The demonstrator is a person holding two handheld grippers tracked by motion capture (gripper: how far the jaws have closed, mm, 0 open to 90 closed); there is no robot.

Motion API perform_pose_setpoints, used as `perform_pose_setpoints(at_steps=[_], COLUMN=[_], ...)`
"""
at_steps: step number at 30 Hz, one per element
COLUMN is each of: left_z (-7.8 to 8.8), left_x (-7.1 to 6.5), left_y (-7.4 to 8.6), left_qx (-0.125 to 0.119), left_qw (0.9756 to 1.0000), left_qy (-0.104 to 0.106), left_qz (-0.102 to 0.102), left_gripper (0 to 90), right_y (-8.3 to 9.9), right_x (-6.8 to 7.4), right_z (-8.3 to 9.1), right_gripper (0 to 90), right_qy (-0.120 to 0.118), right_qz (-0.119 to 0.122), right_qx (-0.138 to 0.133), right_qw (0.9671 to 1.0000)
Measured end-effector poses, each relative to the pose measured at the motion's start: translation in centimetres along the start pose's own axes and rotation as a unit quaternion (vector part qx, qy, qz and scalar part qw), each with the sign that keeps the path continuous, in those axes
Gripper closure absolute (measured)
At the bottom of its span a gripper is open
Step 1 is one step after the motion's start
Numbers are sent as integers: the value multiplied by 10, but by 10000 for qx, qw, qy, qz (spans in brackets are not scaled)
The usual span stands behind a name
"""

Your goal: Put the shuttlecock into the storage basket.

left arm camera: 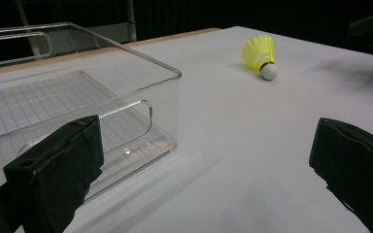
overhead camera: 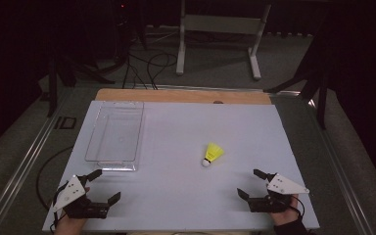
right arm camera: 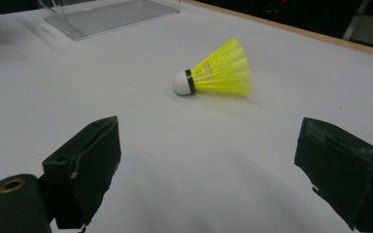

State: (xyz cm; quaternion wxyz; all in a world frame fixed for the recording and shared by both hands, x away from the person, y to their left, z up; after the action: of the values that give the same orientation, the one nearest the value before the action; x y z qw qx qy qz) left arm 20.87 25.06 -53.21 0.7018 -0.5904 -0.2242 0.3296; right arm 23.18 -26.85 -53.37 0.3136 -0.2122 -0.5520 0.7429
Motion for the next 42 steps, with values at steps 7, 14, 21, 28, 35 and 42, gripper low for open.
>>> perform_pose_setpoints(at_steps=[7,14,21,28,35,42], left_z=[-1,-2,-3,-5,-6,-10], left_x=[0,0,-1,-5,-8,-10], left_y=[0,0,0,-2,-10,-20], left_qx=[11,24,113,210,250,360], left_qw=[10000,10000,9999,9996,9994,9987], left_qy=[3,52,92,180,237,347], left_qz=[-12,14,-2,-40,-41,-107], left_gripper=[0,0,0,0,0,0], right_y=[2,-1,-2,-2,-2,-2], right_x=[-1,-1,-2,-1,1,1], right_z=[1,4,5,4,3,4], right_gripper=[96,96,90,91,91,91], right_qy=[-30,9,71,122,157,145], right_qz=[90,72,43,99,197,193], right_qx=[148,106,70,98,101,99], right_qw=[9998,9999,9999,9998,9996,9997])
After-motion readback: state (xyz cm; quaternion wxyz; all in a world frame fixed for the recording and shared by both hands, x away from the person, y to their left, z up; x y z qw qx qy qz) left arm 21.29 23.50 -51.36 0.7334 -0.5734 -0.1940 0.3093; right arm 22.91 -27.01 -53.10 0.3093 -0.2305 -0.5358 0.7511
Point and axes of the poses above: each handheld gripper's, and its own axes: z roughly backward along the jaws, y roughly out of its underside, x roughly to its left, the point moved 3 cm from there along -z, roughly forward along the jaws, and after that the axes turned 8 degrees about -x, right-handed, at the moved point
